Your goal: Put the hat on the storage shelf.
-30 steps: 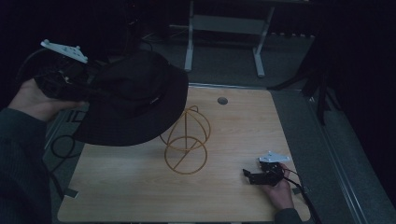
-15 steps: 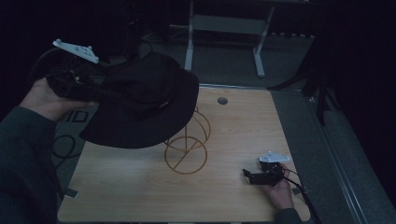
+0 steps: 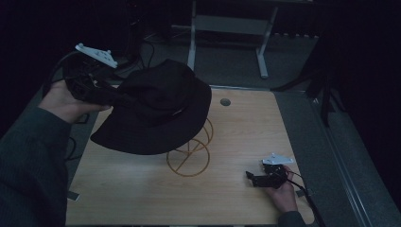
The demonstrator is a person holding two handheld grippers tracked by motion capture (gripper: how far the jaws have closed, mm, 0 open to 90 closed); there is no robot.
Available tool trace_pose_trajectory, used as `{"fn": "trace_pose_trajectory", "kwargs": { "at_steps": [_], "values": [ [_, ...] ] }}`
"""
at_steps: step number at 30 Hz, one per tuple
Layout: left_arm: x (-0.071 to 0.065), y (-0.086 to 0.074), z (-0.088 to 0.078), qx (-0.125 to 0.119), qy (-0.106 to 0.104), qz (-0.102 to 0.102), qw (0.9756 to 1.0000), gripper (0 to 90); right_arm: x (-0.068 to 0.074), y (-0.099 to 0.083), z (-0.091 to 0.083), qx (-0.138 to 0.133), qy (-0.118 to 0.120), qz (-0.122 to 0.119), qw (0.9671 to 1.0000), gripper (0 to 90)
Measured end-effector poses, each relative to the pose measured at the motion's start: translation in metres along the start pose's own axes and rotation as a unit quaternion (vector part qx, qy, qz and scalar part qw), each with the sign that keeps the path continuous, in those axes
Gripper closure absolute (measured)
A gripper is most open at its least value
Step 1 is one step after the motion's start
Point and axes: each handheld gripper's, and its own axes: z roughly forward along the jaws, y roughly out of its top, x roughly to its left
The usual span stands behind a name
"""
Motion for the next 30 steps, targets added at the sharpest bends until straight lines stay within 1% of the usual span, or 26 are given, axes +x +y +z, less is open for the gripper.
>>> {"fn": "trace_pose_trajectory", "kwargs": {
  "at_steps": [1, 6, 11, 13, 15, 16, 20, 23, 27, 30],
  "values": [
    [-0.001, 0.001, 0.002, -0.002, -0.002, -0.002, 1.0000, 88.1, 0.000, 0.000, 0.000, 0.000, 0.000, 0.000, 1.0000, 12.2],
    [-0.004, 0.006, 0.014, 0.004, -0.006, 0.005, 1.0000, 88.0, 0.000, 0.000, 0.000, 0.000, 0.001, 0.001, 1.0000, 12.2],
    [-0.006, 0.012, 0.027, 0.008, -0.015, 0.010, 0.9998, 87.9, 0.000, 0.000, 0.000, -0.001, 0.001, 0.001, 1.0000, 12.2],
    [-0.007, 0.014, 0.031, 0.008, -0.018, 0.010, 0.9998, 87.9, 0.000, 0.000, 0.000, -0.001, 0.001, 0.001, 1.0000, 12.2],
    [-0.008, 0.015, 0.033, 0.008, -0.019, 0.011, 0.9997, 87.9, 0.000, 0.000, 0.000, -0.001, 0.001, 0.000, 1.0000, 12.2],
    [-0.008, 0.016, 0.037, 0.008, -0.019, 0.011, 0.9997, 87.9, 0.000, 0.000, 0.000, -0.001, 0.001, 0.000, 1.0000, 12.2],
    [-0.009, 0.018, 0.047, 0.007, -0.024, 0.009, 0.9996, 87.7, 0.000, 0.000, 0.000, -0.001, 0.001, 0.000, 1.0000, 12.1],
    [-0.010, 0.019, 0.053, 0.009, -0.028, 0.012, 0.9995, 87.5, 0.000, 0.000, 0.000, -0.001, 0.001, -0.001, 1.0000, 12.2],
    [-0.008, 0.019, 0.061, 0.010, -0.024, 0.006, 0.9996, 86.5, 0.000, 0.000, 0.000, -0.001, 0.001, 0.001, 1.0000, 12.2],
    [-0.007, 0.019, 0.068, 0.013, -0.026, 0.003, 0.9996, 85.9, 0.000, 0.000, 0.000, -0.001, 0.001, 0.001, 1.0000, 12.2]
  ]
}}
